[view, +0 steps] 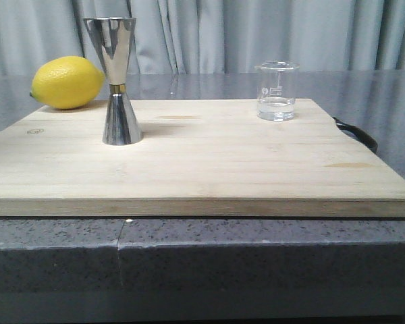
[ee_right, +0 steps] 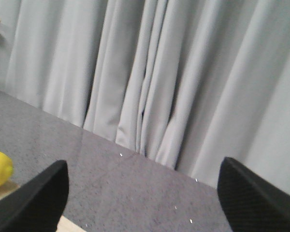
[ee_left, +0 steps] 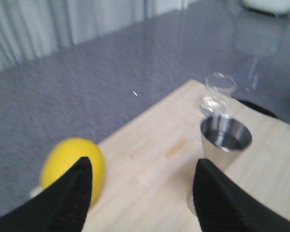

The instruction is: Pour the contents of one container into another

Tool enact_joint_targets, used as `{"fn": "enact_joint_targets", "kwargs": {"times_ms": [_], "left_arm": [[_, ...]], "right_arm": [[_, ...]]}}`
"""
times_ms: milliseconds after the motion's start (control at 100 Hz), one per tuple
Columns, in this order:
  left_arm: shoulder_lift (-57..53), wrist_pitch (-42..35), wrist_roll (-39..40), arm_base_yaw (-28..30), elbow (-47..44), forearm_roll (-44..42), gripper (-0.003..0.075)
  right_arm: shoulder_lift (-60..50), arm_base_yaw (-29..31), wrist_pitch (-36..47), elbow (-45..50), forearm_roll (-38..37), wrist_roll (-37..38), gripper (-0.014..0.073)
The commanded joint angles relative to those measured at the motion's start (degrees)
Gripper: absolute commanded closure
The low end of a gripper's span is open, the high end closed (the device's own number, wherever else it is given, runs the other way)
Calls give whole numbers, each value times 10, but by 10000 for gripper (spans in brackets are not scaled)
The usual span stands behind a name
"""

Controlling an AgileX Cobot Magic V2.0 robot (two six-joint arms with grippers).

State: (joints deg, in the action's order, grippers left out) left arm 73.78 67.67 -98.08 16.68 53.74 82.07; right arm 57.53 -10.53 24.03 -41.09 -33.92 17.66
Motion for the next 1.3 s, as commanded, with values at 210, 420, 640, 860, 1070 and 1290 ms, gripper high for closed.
{"fn": "enact_joint_targets", "kwargs": {"times_ms": [210,420,640,860,1070,1290], "left_arm": [[-139,-43,15,116,44,225,646],[-198,-160,107,85,54,234,655],[-338,-240,167,19,42,80,656],[-524,-323,236,10,-88,-8,657],[-695,-408,245,-22,-291,-4,657],[-753,-399,296,-90,-444,33,720]], "right_arm": [[-36,59,-62,-60,65,1,32],[-103,86,-158,-87,71,1,32],[-219,86,-263,-86,71,1,36],[-335,86,-303,-12,73,1,154],[-507,86,-330,128,128,1,396],[-575,86,-385,195,152,1,669]]}}
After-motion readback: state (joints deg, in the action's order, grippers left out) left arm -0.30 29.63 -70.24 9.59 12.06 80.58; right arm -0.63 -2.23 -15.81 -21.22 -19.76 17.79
